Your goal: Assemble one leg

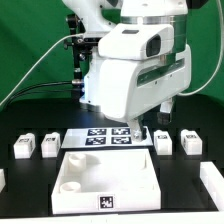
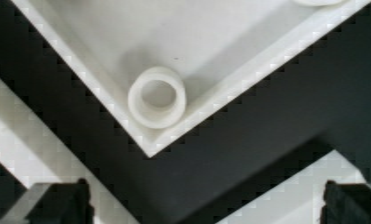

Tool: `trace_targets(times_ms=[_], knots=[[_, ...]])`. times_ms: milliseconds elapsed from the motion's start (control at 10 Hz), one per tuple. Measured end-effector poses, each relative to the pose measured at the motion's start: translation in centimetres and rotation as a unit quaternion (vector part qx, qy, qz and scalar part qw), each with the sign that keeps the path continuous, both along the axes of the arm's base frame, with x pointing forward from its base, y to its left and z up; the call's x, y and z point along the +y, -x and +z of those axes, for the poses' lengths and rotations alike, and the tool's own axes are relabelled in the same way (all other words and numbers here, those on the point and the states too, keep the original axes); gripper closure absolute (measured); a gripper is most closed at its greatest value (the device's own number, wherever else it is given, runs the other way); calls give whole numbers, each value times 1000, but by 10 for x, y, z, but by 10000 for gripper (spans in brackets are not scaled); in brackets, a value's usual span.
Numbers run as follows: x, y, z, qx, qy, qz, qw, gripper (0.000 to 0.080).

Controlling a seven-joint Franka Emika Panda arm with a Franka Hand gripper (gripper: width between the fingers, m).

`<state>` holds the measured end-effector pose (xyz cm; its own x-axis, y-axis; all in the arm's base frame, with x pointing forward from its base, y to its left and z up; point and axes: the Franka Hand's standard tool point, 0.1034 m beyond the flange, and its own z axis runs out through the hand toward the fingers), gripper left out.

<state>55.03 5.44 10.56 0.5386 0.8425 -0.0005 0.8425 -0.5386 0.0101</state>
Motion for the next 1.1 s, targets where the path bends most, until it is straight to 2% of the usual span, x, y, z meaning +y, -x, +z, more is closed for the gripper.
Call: trace_targets(times_ms=[200, 500, 700, 900, 1100], knots=[[-15, 39, -14, -1, 2, 158, 987, 150], [-38, 83, -48, -3, -2, 308, 951, 150], [-46, 90, -62, -1, -6, 300, 954, 150], [-56, 109, -80, 5, -12, 288, 957, 150], [-66, 112, -94, -2, -14, 277, 961, 150]])
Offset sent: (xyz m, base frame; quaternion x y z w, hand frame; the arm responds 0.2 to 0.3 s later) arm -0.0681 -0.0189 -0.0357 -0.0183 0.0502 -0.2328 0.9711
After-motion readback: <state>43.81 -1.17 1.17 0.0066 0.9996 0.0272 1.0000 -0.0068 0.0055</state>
